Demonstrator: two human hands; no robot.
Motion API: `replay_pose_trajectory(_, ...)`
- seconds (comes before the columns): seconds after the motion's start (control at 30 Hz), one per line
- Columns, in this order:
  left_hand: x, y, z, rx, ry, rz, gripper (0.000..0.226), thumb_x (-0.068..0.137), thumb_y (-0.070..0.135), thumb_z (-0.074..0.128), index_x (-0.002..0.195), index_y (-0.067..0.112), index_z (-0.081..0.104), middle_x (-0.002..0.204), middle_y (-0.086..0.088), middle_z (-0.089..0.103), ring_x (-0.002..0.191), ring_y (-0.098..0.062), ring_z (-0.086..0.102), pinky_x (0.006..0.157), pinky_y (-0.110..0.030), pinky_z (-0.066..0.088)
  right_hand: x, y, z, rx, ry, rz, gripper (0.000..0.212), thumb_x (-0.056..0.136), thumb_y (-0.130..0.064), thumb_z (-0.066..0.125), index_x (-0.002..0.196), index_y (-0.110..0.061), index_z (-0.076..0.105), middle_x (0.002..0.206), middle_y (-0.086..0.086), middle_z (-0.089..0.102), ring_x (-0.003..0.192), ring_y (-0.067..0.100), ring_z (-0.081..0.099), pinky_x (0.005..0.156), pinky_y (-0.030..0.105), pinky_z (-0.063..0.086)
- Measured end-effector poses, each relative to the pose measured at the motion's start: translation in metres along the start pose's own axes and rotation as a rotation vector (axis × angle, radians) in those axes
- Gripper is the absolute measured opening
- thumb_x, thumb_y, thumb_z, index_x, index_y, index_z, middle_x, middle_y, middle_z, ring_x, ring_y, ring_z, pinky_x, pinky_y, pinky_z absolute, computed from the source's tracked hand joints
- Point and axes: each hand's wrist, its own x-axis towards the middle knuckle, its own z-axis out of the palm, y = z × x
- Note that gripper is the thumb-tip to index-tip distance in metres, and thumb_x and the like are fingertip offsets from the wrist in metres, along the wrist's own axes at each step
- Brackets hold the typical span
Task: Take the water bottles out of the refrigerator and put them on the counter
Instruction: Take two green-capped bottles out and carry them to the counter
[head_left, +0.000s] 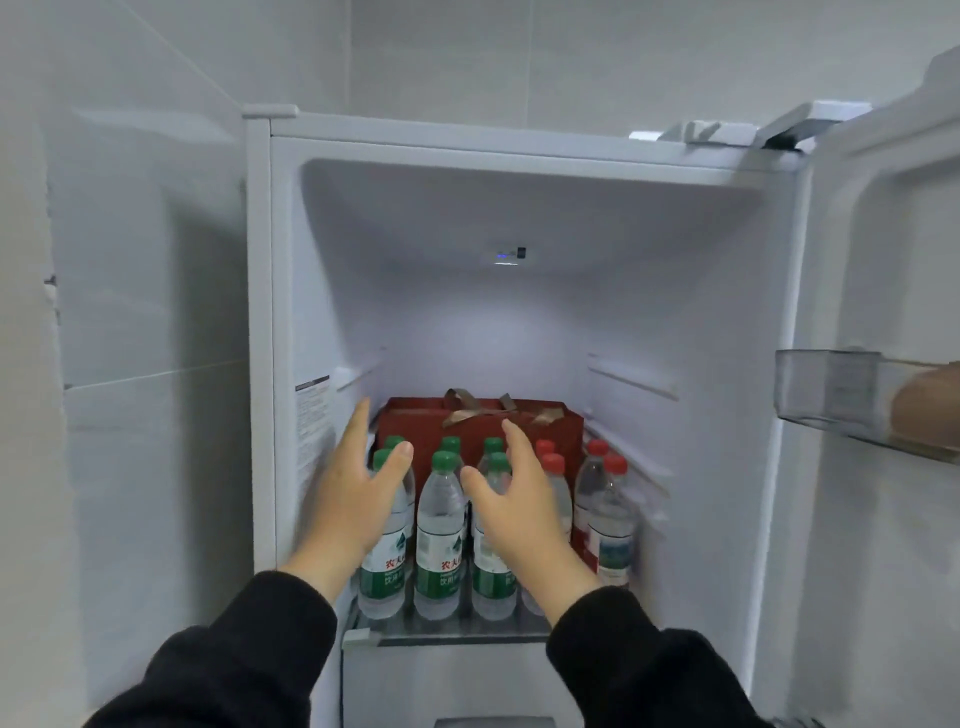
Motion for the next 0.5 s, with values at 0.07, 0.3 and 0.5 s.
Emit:
replay_pose_trajectory(0.07,0.008,-0.022,0.018,-0.158,0.03,-0.126,0.07,0.097,0.041,0.054,0.157,0.032,0.018,0.161,0.01,0.025,0.131,0.0,0.025,0.105,-0.029,0.024,0.015,0.022,0.024,0.104,-0.072,0.088,0.079,0.09,-0.039,0.065,0.155,-0.034,0.022,0.161,-0.008,0.029,0.133,-0.001,0.028,0.106,0.024,0.028)
replay_pose_trajectory(0.3,0.017,-0.075,0.051,-0.077,0.049,-0.266,0.06,0.095,0.021,0.055,0.148,0.039,0.033,0.145,0.006,0.051,0.132,-0.017,0.048,0.106,-0.037,0.038,0.042,0.071,0.079,0.038,-0.177,0.231,0.078,0.091,-0.032,0.064,0.156,-0.023,0.023,0.157,-0.004,0.036,0.143,0.017,0.035,0.111,0.028,0.03)
replay_pose_trajectory(0.5,0.02,-0.085,0.063,0.149,0.041,-0.195,0.076,0.087,0.005,0.062,0.151,0.027,0.029,0.145,0.001,0.044,0.133,-0.018,0.044,0.109,-0.044,0.042,0.049,0.081,0.099,-0.113,-0.133,0.201,0.068,0.091,-0.019,0.066,0.15,-0.013,0.033,0.152,0.008,0.038,0.138,0.024,0.04,0.113,0.043,0.038)
